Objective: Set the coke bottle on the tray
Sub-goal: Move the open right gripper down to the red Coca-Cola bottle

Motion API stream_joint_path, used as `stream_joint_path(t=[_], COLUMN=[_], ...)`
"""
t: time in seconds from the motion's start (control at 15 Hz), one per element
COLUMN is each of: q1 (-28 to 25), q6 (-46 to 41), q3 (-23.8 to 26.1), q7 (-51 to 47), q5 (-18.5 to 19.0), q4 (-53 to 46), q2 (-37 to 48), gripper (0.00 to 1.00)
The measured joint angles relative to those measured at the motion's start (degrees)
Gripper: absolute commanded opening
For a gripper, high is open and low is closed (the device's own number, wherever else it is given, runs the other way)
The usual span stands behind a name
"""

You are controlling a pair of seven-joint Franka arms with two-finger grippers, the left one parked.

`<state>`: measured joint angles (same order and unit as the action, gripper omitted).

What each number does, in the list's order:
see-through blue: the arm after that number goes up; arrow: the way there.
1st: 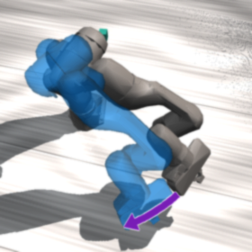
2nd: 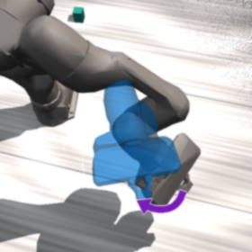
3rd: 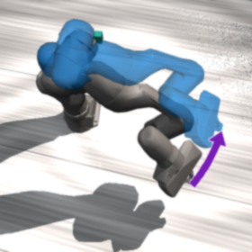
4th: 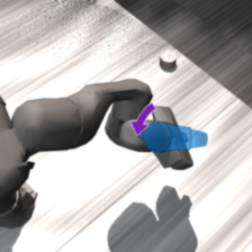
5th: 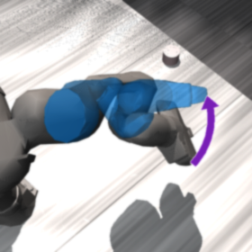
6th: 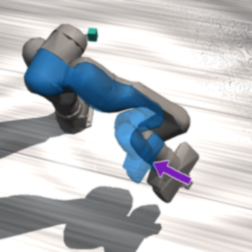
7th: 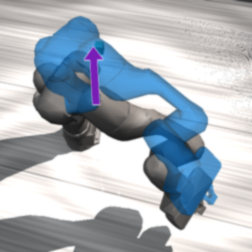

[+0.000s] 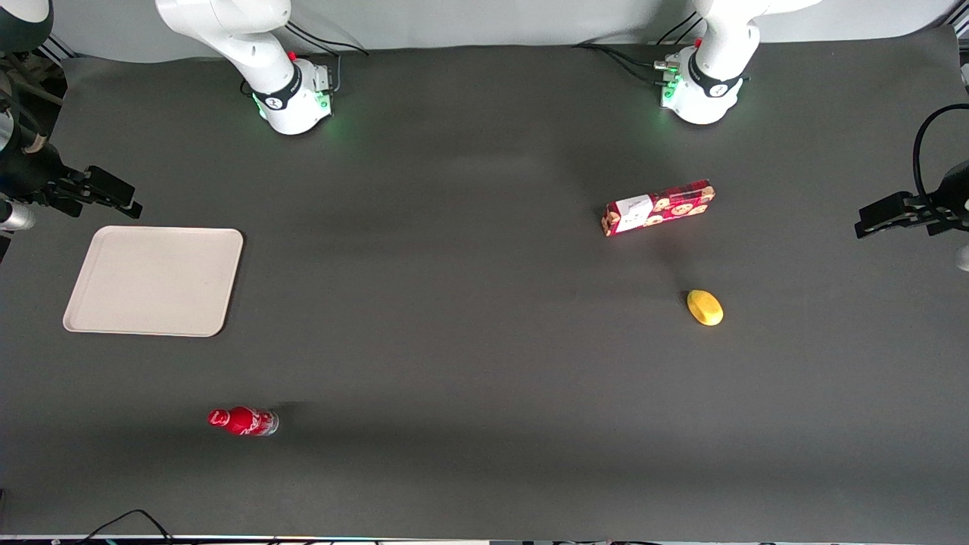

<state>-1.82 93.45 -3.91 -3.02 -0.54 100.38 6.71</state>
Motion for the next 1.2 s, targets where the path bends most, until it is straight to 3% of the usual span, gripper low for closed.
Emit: stream_joint_path(t=[0.73, 1.2], q1=[0.2, 1.3], q6=[5.0, 7.9], q3=[0.0, 0.4], q7=[0.0, 0.2], q5=[0.0, 0.0], q4=[0.2, -17.0], q2=[-3.8, -23.5], gripper=[1.00, 1.00])
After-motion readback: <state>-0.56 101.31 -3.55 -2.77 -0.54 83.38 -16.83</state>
